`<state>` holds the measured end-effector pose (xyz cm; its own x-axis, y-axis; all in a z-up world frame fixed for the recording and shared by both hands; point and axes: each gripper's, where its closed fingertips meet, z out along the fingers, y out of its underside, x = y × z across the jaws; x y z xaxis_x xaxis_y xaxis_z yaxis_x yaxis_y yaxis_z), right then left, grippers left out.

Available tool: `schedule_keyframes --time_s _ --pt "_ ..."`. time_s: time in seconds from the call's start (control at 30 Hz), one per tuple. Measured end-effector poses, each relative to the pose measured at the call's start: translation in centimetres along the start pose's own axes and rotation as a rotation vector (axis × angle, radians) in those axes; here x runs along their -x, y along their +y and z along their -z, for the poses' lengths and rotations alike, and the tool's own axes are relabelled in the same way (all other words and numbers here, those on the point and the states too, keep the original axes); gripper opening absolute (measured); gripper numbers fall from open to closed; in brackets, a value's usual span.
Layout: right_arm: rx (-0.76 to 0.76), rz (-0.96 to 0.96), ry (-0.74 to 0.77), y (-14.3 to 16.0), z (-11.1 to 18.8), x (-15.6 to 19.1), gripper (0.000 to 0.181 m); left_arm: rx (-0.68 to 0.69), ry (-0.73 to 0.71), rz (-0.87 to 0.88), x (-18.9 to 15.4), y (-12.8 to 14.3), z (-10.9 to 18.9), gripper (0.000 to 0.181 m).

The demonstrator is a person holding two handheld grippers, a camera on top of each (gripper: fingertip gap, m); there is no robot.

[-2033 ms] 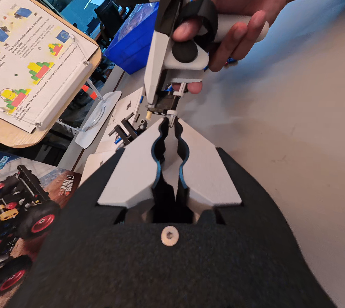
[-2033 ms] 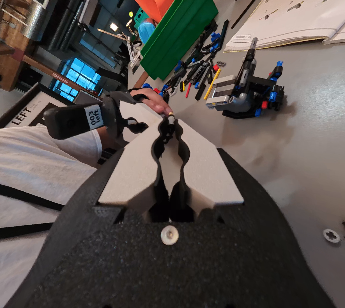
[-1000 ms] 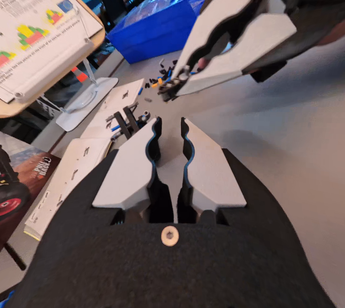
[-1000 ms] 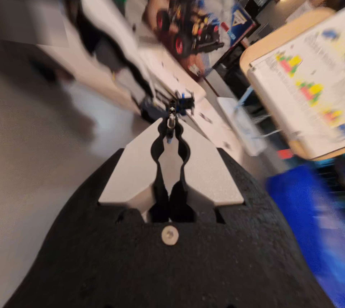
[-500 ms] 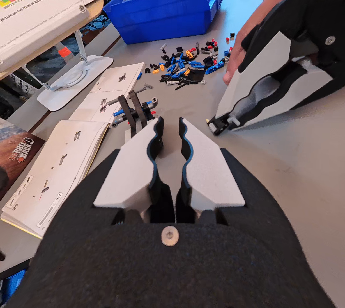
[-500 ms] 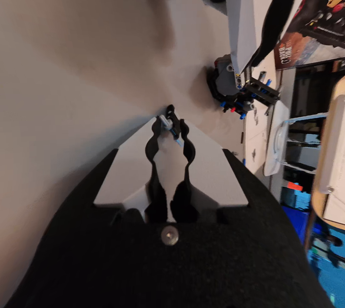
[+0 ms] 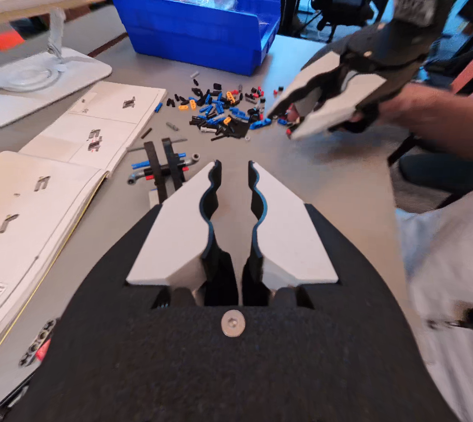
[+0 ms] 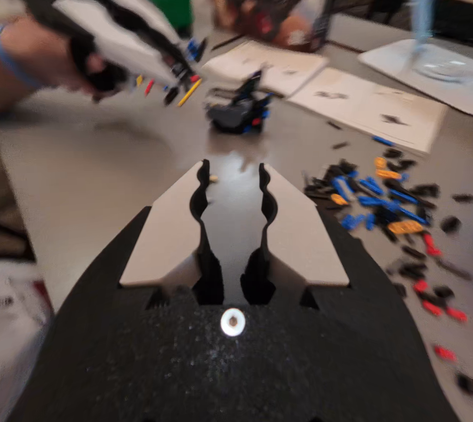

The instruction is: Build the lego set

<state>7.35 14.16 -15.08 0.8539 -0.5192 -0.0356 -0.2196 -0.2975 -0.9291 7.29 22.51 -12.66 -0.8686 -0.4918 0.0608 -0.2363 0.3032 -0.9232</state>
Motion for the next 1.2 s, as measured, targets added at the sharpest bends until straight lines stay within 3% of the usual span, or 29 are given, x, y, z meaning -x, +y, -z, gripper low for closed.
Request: schedule_keyframes --time_s 0.13,0.23,0.3,0.37,0.47,0.57,0.73,1.2 --pt "-0.268 -0.247 0.121 -1.8 3.1 -5.3 0.038 0.174 0.058 0.082 1.1 -3.5 -1.2 0.023" --pt "-0.344 -0.246 0.176 -2.3 4.3 -6.0 0.037 0.316 -0.032 -0.064 4.9 -6.0 -4.3 0.024" --pt "-0.379 -0.202 0.209 -2.7 4.7 -6.2 0.032 0.464 -0.087 -0.193 8.5 -5.8 -8.1 0.029" --pt "-0.355 -0.213 0.172 -2.3 4.0 -5.9 0.035 0.528 -0.1 -0.22 11.4 -5.4 -12.9 0.031" --pt "-0.328 -0.223 0.149 -2.0 3.5 -5.9 0.038 0.621 -0.02 -0.201 12.7 -3.5 -18.7 0.038" --pt "-0.317 -0.206 0.147 -1.9 3.3 -5.6 0.038 0.641 -0.013 -0.227 13.8 -2.5 -21.6 0.04" --pt "-0.295 -0.206 0.126 -1.7 2.9 -5.4 0.038 0.626 0.002 -0.183 14.2 -1.7 -23.7 0.045" --pt "-0.289 -0.216 0.113 -1.6 2.7 -5.2 0.036 0.613 -0.023 -0.209 14.8 -1.5 -24.2 0.042"
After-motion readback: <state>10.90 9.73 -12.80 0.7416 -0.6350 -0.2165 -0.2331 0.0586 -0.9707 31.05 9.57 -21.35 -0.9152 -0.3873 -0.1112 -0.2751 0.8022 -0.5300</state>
